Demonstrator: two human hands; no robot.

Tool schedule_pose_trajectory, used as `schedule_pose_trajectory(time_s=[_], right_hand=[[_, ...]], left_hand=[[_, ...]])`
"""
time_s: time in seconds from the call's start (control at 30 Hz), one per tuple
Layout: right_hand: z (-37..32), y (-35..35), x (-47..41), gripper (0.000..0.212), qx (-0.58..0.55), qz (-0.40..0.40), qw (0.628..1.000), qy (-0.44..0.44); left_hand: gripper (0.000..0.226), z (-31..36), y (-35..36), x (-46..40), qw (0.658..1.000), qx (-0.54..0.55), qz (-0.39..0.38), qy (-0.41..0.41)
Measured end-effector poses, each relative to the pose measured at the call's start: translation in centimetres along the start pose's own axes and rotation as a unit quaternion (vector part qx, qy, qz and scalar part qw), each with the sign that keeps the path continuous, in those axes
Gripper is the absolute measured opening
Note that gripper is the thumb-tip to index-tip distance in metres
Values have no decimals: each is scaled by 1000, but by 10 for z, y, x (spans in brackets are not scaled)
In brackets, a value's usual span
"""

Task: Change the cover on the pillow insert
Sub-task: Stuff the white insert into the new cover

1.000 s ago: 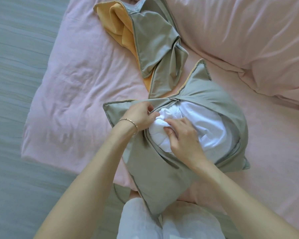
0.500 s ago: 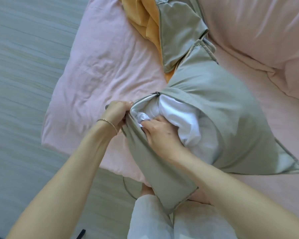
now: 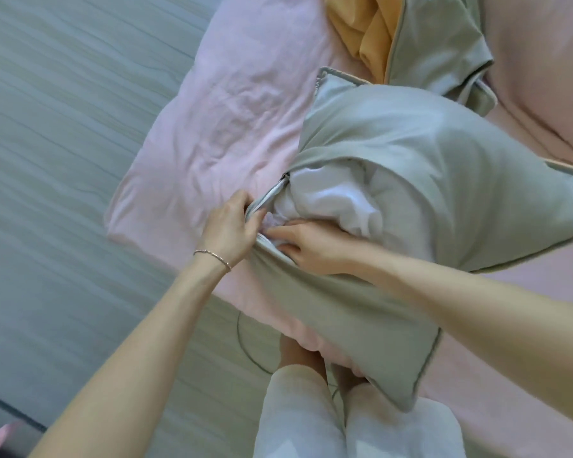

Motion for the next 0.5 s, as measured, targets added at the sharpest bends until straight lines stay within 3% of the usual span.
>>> schedule_pose_trajectory(time_s=[0.1,0.23,0.33,0.37,0.43,0.5], right_hand=[[-11,24,-6,14,19,-36,999,-12],[-9,56,-12,23,81,-110,990,20],[-11,75,-15,33,36,-170,983,57],[-21,72,-15,36,31,-145,988,50],[-24,75,-12,42,-52,-105,986,121],[-24,87,-8,41,-110,-154,971,146]], left_hand=[[16,-21,-6,15,992,-118,29,-13],[18,-51,-2,39,991,-113,37,-65],[16,-61,1,60,991,13,93,-96],[16,-67,3,66,984,72,105,-125],[18,-74,15,78,962,190,98,-171],[28,-75,24,84,943,272,84,-174]])
Point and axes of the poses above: each hand's wrist, its own x-axis away from the middle knuckle, its own y-axis out of the palm, z = x × y, the point moved 7 cm from there along -x, towards the middle knuckle, and after that the axes turned 7 degrees about -x, right-handed, at the moved point
